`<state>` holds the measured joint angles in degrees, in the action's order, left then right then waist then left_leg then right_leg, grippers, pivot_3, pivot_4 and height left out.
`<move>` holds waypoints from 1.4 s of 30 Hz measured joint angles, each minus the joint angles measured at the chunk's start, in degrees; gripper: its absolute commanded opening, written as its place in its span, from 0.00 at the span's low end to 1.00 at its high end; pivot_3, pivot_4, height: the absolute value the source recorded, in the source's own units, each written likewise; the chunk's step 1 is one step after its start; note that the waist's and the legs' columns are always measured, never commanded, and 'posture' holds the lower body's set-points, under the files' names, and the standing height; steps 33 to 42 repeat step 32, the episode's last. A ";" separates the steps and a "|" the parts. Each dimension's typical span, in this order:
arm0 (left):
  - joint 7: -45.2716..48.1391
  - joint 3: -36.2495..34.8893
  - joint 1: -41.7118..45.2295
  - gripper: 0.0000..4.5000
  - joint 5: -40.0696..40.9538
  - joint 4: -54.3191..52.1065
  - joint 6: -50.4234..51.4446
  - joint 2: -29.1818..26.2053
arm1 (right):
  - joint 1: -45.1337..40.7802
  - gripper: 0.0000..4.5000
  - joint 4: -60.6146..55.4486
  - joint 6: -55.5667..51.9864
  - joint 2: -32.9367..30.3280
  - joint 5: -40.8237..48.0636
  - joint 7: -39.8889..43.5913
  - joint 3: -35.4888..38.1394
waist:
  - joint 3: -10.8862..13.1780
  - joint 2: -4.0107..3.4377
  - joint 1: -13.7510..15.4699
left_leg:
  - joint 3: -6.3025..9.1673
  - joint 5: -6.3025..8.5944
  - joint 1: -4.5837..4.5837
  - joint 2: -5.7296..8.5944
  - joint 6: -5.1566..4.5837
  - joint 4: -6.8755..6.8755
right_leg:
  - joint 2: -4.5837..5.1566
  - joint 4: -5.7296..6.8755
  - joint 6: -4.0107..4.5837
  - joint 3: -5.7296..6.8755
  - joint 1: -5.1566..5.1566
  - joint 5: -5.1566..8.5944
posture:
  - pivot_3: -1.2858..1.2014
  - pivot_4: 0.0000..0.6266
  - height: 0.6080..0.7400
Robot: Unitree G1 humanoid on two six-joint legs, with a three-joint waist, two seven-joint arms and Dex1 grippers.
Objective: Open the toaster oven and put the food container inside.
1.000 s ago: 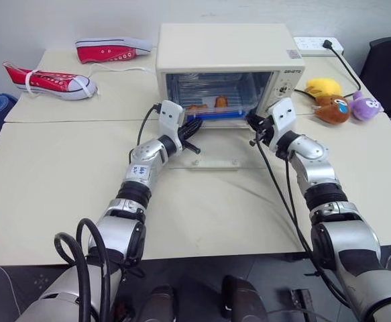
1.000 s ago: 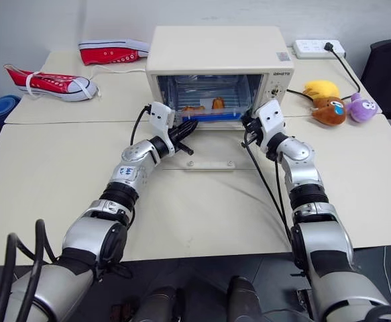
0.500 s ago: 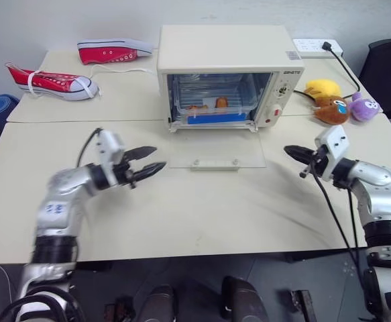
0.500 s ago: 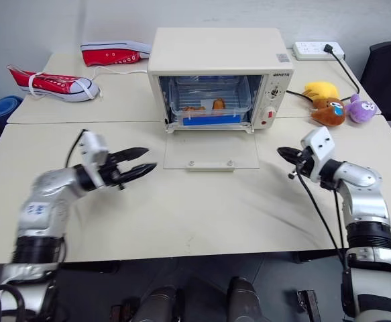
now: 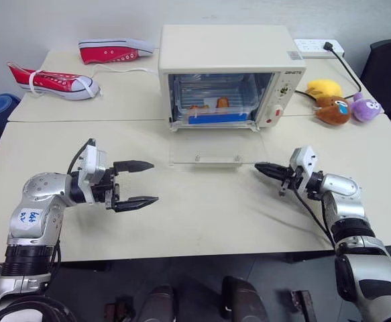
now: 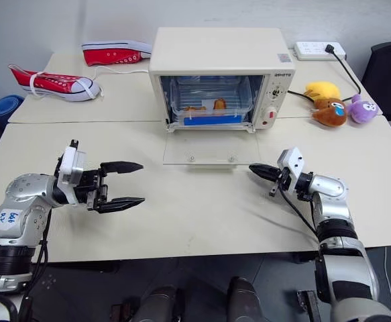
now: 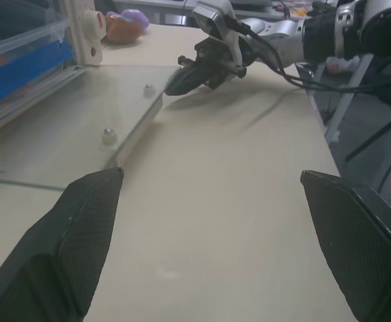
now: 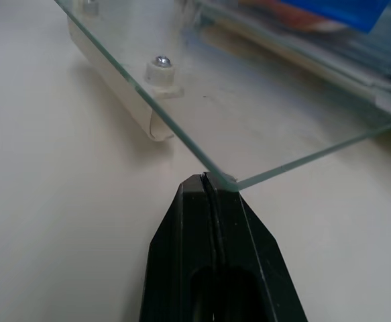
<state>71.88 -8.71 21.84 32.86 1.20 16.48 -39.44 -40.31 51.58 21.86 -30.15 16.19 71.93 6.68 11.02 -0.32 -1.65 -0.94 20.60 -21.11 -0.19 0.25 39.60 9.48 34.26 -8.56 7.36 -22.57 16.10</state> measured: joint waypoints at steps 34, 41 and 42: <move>-16.51 -9.54 -18.86 1.00 -8.67 -0.99 -12.96 -0.35 | 22.41 0.99 -38.82 -16.29 -9.59 9.57 8.39 0.75 | 0.00 -0.01 0.48 | -0.04 0.03 0.07 0.02 0.02 0.07 | 0.01 0.11 0.00 -0.07 0.03 0.00 | 0.52 0.24 1.00; -16.51 -9.54 -18.86 1.00 -8.67 -0.99 -12.96 -0.35 | 22.41 0.99 -38.82 -16.29 -9.59 9.57 8.39 0.75 | 0.00 -0.01 0.48 | -0.04 0.03 0.07 0.02 0.02 0.07 | 0.01 0.11 0.00 -0.07 0.03 0.00 | 0.52 0.24 1.00; -16.51 -9.54 -18.86 1.00 -8.67 -0.99 -12.96 -0.35 | 22.41 0.99 -38.82 -16.29 -9.59 9.57 8.39 0.75 | 0.00 -0.01 0.48 | -0.04 0.03 0.07 0.02 0.02 0.07 | 0.01 0.11 0.00 -0.07 0.03 0.00 | 0.52 0.24 1.00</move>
